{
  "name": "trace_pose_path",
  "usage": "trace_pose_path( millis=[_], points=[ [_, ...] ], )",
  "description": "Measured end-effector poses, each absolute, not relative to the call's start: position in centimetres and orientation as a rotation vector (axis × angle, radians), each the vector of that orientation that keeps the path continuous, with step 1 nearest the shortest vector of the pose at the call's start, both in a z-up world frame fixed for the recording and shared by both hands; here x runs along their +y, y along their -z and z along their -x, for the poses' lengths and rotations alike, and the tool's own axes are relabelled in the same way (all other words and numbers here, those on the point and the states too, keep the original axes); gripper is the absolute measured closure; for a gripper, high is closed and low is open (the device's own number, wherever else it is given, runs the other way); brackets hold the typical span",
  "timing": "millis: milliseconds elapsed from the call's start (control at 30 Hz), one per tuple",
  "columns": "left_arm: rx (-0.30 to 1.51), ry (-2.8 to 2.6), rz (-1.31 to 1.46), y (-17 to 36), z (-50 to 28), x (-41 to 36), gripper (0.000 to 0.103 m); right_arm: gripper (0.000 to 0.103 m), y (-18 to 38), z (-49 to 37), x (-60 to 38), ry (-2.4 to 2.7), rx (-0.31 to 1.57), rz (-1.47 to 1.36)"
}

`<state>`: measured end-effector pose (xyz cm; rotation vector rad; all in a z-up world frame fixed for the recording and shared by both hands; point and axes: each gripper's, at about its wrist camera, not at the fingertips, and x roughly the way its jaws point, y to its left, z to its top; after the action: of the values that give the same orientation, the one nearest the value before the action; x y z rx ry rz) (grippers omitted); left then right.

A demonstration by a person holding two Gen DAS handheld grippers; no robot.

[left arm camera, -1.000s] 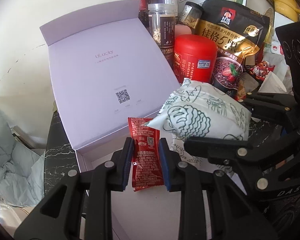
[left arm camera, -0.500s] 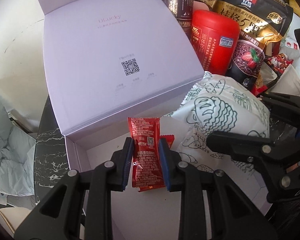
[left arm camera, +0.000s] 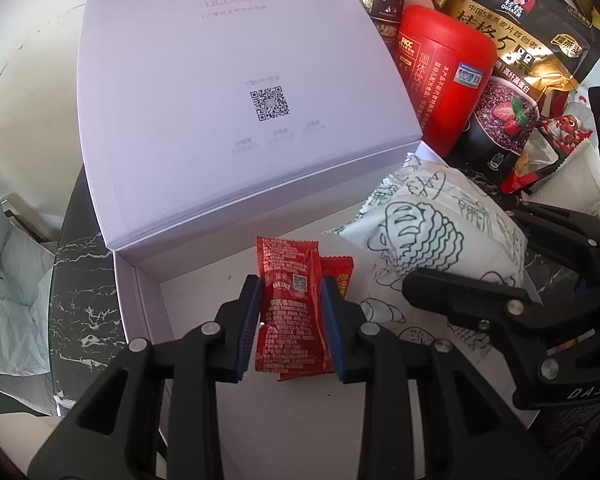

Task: Organize objects
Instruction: 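Lower ketchup packet into box and open left gripper while right releases pastry bag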

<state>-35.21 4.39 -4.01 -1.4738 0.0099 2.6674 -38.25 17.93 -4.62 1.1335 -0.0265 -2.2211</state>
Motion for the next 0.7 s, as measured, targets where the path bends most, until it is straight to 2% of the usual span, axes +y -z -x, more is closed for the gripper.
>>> trace_pose_path(
  millis=[133, 267, 400, 700],
  points=[
    [0.002, -2.665, 1.488, 4.2, 35.3, 4.4, 0.071, 0.044, 4.7, 38.3, 17.9, 2.222, -0.022, -1.146],
    [-0.004, -2.655, 1.499, 4.5, 35.4, 4.6, 0.067, 0.036, 4.5, 38.5, 17.9, 2.262, -0.010, -1.155],
    [-0.012, -2.667, 1.520, 4.7, 35.5, 4.5, 0.058, 0.034, 4.2, 38.1, 17.9, 2.277, 0.010, -1.141],
    [-0.004, -2.660, 1.523, 4.7, 35.3, 5.0, 0.056, 0.032, 3.1, 36.9, 18.9, 2.337, 0.047, -1.112]
  ],
)
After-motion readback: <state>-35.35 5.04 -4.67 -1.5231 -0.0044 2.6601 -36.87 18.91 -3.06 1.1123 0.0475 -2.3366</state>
